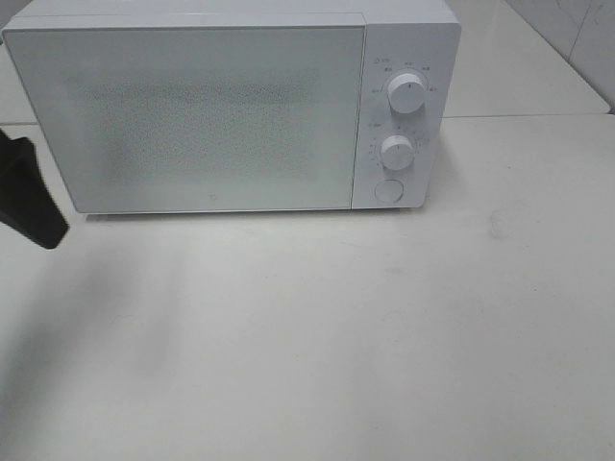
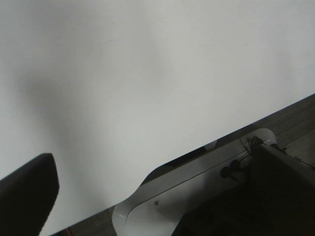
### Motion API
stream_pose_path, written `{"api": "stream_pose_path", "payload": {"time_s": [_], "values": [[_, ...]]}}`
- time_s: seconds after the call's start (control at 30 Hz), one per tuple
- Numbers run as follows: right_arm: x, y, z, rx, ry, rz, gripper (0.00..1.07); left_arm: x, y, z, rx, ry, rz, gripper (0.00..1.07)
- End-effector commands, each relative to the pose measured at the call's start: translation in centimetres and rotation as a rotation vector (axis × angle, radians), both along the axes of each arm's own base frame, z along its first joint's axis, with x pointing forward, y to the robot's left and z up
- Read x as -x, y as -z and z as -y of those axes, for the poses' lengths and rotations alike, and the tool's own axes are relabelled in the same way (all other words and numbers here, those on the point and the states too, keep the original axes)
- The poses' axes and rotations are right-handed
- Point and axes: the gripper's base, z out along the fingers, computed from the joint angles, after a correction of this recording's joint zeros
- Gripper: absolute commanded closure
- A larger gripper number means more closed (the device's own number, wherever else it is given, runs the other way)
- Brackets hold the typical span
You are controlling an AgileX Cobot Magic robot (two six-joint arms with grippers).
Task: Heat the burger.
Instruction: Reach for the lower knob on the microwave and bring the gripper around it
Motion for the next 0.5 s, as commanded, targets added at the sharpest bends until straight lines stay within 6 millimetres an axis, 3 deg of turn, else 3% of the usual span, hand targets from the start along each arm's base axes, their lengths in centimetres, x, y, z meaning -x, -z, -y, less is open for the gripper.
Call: {"api": "stream_pose_path", "payload": {"time_s": [0.03, 0.17, 0.23, 0.5], "values": [[0.4, 0.0, 0.0, 0.002, 0.007, 0.040, 0.32, 1.5, -1.5, -3.1, -0.054, -0.104, -0.018, 0.06], [0.4, 0.0, 0.0, 0.002, 0.007, 0.040, 0.32, 2.3, -2.5, -4.6, -0.053, -0.181, 0.028, 0.06], [0.4, 0.0, 0.0, 0.002, 0.007, 0.040, 0.32, 3.7, -3.1, -5.3, -0.070, -0.218, 0.065, 0.06], [0.4, 0.0, 0.0, 0.002, 0.007, 0.040, 0.32, 7.8, -3.2, -5.8, -0.171, -0.276, 0.096, 0.06]]}}
